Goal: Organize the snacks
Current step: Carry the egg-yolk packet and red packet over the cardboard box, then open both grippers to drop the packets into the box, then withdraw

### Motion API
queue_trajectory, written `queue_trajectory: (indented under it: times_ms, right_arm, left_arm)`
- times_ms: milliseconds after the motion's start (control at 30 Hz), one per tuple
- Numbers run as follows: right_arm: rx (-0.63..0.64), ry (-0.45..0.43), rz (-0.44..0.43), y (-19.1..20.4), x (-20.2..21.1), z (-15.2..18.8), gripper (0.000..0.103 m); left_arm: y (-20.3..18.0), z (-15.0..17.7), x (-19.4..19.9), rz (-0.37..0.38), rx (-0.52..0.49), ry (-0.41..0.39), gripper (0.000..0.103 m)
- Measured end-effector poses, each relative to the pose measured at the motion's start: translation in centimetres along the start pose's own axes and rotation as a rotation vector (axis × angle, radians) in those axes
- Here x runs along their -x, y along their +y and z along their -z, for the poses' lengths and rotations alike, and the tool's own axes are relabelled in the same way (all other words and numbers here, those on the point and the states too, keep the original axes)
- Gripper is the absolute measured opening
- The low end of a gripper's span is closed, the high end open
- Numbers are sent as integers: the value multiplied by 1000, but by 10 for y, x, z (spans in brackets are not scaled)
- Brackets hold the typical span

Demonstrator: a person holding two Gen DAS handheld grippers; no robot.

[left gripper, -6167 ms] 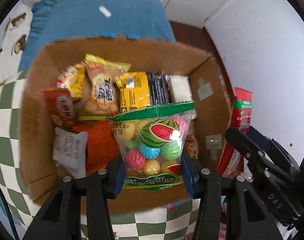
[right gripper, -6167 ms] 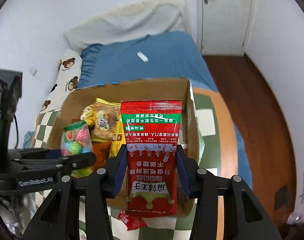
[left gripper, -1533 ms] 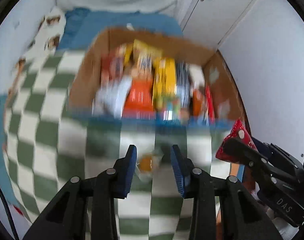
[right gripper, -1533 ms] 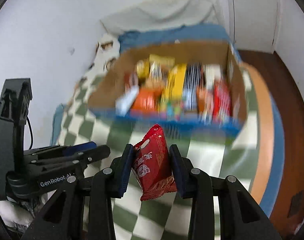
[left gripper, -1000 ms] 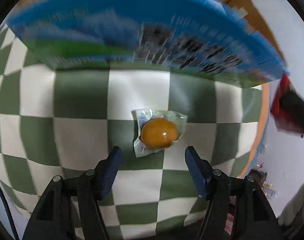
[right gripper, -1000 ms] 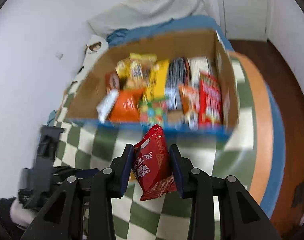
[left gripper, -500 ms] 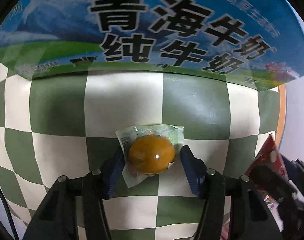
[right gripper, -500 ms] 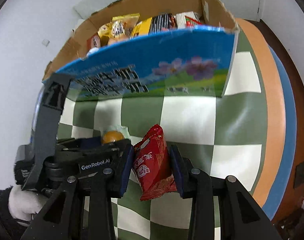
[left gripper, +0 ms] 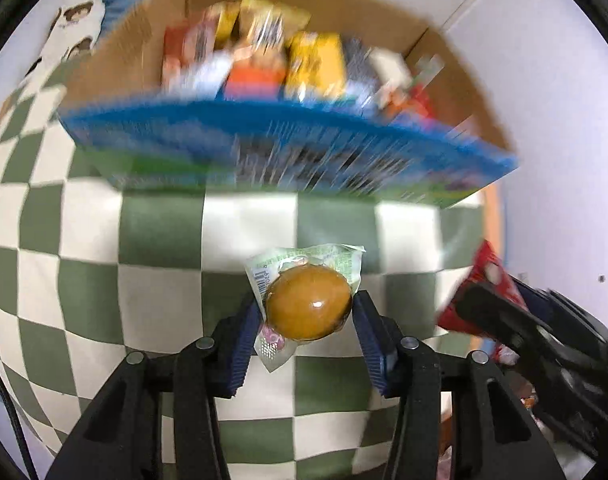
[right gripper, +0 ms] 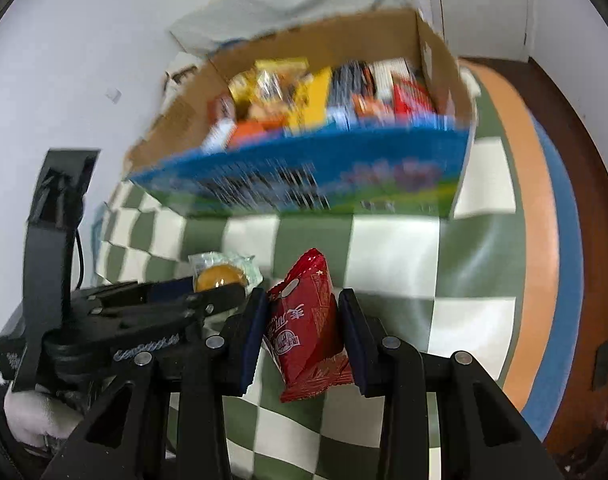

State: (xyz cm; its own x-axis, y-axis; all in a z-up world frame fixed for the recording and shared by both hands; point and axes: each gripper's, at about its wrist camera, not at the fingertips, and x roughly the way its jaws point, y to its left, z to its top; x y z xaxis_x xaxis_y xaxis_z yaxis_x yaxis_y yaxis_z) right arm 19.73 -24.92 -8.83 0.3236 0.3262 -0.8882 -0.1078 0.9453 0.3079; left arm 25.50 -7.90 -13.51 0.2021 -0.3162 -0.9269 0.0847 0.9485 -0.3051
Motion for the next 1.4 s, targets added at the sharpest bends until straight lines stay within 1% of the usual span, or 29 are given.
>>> queue_trajectory:
  times_ms: [100, 167, 200, 267, 367, 433, 500, 633, 700, 767, 833, 867, 900, 933, 967, 1000, 1033, 1067, 1100, 1133, 1233, 1400]
  right_arm:
    - [12, -55, -27, 9, 21, -22, 39]
    - [24, -98, -38, 13, 36, -41, 39]
    - [31, -118, -43, 15, 42, -54, 39]
    - [41, -147, -38, 17, 48, -78, 39]
    - [58, -174, -9, 18, 41, -119, 39]
    - [63, -162, 10, 18, 30, -140, 39]
    - [66, -128, 39, 15, 7, -166, 39]
    - [41, -50, 73, 4, -39, -200, 40]
    - [32, -17, 81, -1, -56, -210, 40]
    - [26, 26, 90, -4, -76, -218, 40]
    - [-6, 74, 90, -8, -95, -224, 48]
    - [-11, 93, 91, -9, -101, -226, 61]
    - [-13, 104, 103, -10, -105, -226, 82]
    - [-13, 118, 128, -11, -108, -227, 90]
    - [-10, 124, 146, -11, -110, -227, 95]
    - [-11, 123, 163, -11, -111, -227, 96]
    - [-11, 130, 183, -12, -112, -227, 96]
    - [-15, 139, 187, -13, -112, -225, 97]
    - [-19, 144, 191, -14, -113, -224, 97]
    - [-22, 150, 201, -15, -112, -221, 97]
    - [-21, 154, 238, -18, -113, -216, 98]
    - [-32, 152, 269, -22, -106, -207, 99]
  left_arm:
    - [-5, -14, 37, 37, -14, -71, 44]
    - [-18, -48, 56, 42, -29, -122, 44]
    - [-19, -62, 65, 31, -44, -147, 44]
    - [-17, -81, 75, 6, -58, -182, 44]
    - [-7, -124, 75, -69, -77, -221, 44]
    - [1, -150, 55, -110, -69, -208, 44]
    - [16, -176, 35, -140, -50, -167, 44]
    - [39, -206, -6, -191, -19, -84, 44]
    - [48, -214, -27, -208, -6, -45, 44]
    - [55, -217, -45, -206, 9, -4, 45]
    - [60, -220, -57, -210, 28, 20, 45]
    - [61, -220, -61, -209, 33, 29, 45]
    - [62, -221, -63, -213, 35, 36, 45]
    - [62, -221, -65, -221, 35, 48, 45]
    - [63, -221, -66, -226, 38, 52, 45]
    - [63, -221, -66, -233, 40, 53, 52]
    - [64, -221, -67, -233, 40, 54, 67]
    - [64, -220, -66, -236, 36, 52, 74]
    - [64, -220, -66, -249, 30, 47, 86]
    - [63, -219, -64, -261, 21, 41, 89]
    - [62, -216, -59, -268, 15, 29, 91]
    - [57, -206, -49, -278, 8, 11, 91]
